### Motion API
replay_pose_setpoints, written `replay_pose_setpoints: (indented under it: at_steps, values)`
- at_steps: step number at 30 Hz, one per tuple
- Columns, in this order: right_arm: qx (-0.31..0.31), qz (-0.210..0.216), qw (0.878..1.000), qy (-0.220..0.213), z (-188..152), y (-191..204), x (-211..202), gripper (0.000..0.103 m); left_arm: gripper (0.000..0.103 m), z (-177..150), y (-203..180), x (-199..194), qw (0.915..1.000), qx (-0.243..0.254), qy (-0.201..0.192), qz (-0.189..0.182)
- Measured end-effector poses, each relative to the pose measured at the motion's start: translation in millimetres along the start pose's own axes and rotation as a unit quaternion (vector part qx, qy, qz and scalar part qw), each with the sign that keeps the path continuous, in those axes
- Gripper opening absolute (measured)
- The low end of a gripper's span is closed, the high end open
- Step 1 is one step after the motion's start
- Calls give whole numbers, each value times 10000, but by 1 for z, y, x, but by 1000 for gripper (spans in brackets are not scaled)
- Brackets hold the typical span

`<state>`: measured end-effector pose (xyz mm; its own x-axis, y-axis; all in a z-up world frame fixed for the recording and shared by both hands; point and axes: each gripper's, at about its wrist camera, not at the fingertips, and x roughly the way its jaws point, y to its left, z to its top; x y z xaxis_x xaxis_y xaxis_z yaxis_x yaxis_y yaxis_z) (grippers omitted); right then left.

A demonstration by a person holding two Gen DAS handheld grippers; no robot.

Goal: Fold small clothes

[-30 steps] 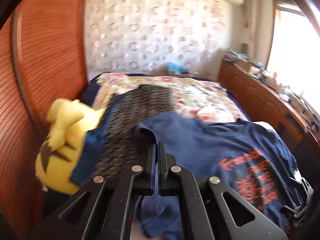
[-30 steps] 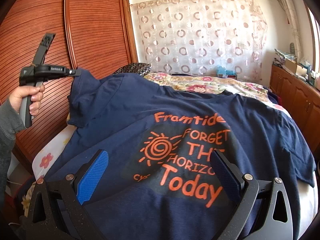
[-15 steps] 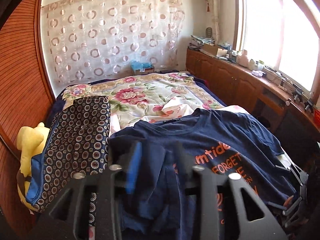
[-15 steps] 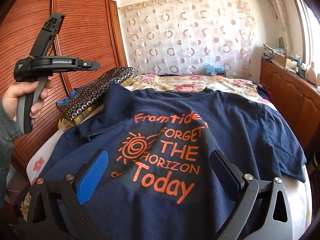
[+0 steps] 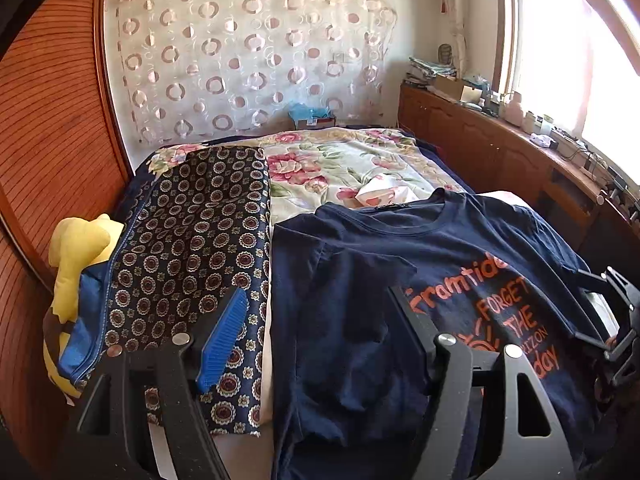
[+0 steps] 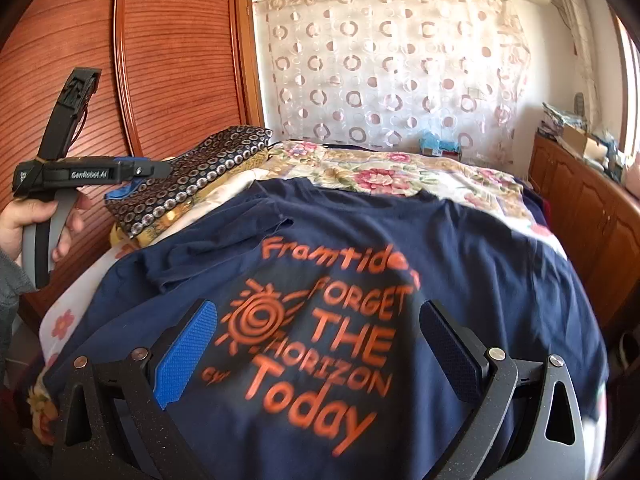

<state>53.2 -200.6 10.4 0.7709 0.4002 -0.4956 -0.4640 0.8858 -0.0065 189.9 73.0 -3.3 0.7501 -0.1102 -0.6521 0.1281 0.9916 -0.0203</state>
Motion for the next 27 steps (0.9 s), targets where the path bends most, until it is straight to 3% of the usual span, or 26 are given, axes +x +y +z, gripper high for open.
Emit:
replay_pose_setpoints:
  at_steps: [6, 16, 24, 27]
  values:
    - [-128, 161, 9995, 248, 29, -17, 33, 89, 71, 5, 2, 29, 9996, 194, 196, 84]
    - [-292, 1047, 9902, 880, 65, -22, 119, 52, 71, 18, 22, 31, 9997, 64, 223, 102]
    - [-673, 1393, 9781, 1393, 91, -16, 187, 49, 71, 33, 31, 20, 9999, 7, 140, -21]
    - [-689, 1573, 9735, 1512, 99, -17, 202, 42, 71, 36, 34, 16, 9999, 37, 104, 8]
